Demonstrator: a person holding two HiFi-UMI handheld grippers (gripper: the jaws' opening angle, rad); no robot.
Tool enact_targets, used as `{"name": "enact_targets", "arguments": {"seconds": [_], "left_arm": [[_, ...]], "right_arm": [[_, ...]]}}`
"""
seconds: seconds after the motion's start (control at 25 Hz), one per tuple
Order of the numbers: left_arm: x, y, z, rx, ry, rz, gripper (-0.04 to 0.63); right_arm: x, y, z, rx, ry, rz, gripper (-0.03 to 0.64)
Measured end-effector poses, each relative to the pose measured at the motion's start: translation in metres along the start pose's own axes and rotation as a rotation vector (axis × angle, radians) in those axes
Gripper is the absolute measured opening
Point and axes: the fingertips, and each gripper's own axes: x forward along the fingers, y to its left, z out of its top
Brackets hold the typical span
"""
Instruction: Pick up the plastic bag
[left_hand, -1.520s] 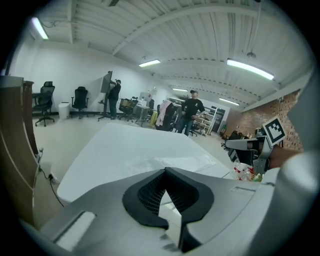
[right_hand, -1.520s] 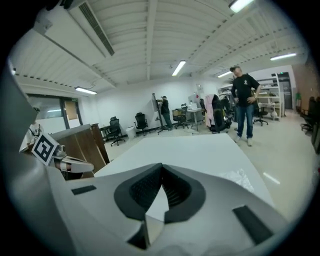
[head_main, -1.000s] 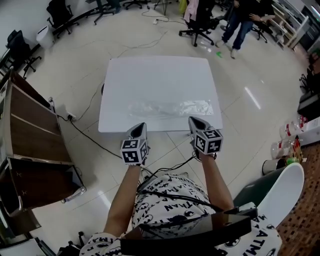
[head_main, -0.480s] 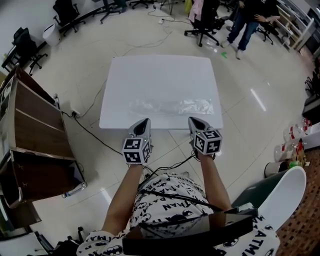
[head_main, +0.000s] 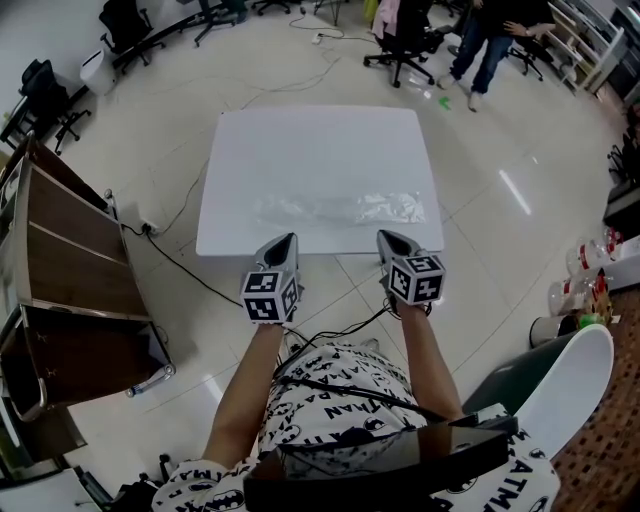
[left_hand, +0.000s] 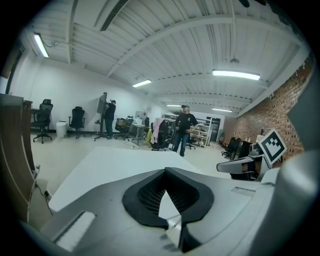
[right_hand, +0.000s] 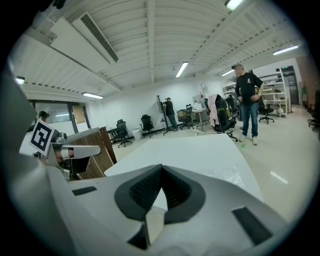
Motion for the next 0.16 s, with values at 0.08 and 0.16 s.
{"name": "enact_targets", "arguments": {"seconds": [0.08, 0.16], "left_arm": [[0.0004, 0.0003, -0.0024, 0.001, 0.005, 0.001, 0.005], [0.0006, 0.0009, -0.0041, 0.001, 0.009, 0.002, 0.005]], "right_arm": [[0.0004, 0.0004, -0.0011, -0.007, 0.004, -0.002, 0.000], [0.0002, 0.0010, -0.0013, -0.011, 0.007, -0.004, 0.000]]}}
